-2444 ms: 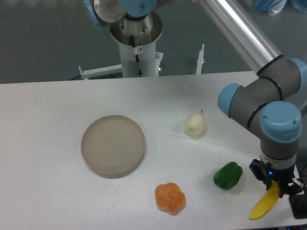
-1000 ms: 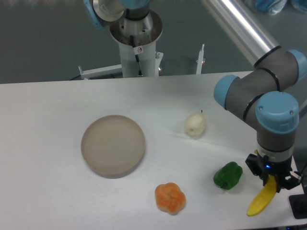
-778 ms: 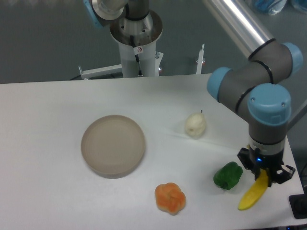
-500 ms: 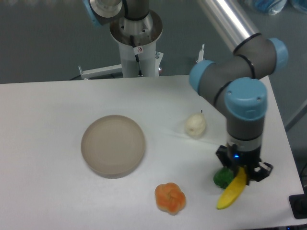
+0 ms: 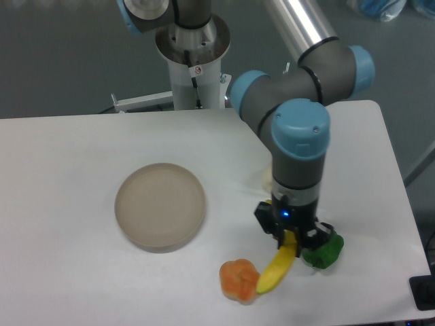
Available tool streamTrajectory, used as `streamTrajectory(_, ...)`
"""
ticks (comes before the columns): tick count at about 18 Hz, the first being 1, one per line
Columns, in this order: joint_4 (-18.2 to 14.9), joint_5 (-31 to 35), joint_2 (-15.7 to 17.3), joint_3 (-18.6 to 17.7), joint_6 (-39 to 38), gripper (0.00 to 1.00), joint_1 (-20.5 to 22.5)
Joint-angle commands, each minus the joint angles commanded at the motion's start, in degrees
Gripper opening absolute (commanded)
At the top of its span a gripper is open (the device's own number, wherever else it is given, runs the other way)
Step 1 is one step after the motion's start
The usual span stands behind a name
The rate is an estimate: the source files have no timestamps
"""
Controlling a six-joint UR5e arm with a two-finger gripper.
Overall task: Place bananas on a plate
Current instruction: 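Carry the banana past the green pepper over to the beige plate, then lower the banana onto the plate surface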
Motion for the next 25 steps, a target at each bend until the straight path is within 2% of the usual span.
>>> streamTrajectory(3, 0.00, -0.18, 3.69, -6.15, -2.20, 0.20, -0.79)
streamTrajectory(5, 0.26, 0.26, 6.15, -11.78, -3.95, 0.20, -1.76)
streamTrajectory(6, 1.74, 0.18, 7.03, -14.50, -6.57, 0.20, -2.19)
streamTrajectory(9, 3.95, 0.44, 7.83, -18.99, -10.98, 0.20, -4.04)
streamTrajectory(11, 7.36, 0.44, 7.66, -21.02, -13.53, 0.20, -6.14)
streamTrajectory(13, 12.19, 2.79, 7.31, -23.39, -13.45, 0.20, -8.77)
streamTrajectory(16, 12.48, 3.43, 7.57, -24.45, -13.98, 0.20, -11.16)
streamTrajectory(18, 13.09, 3.60, 7.57, -26.47, -13.90, 0.20, -12.39)
streamTrajectory(25, 13.10, 3.95, 5.90, -26.74, -13.01, 0.20, -15.03)
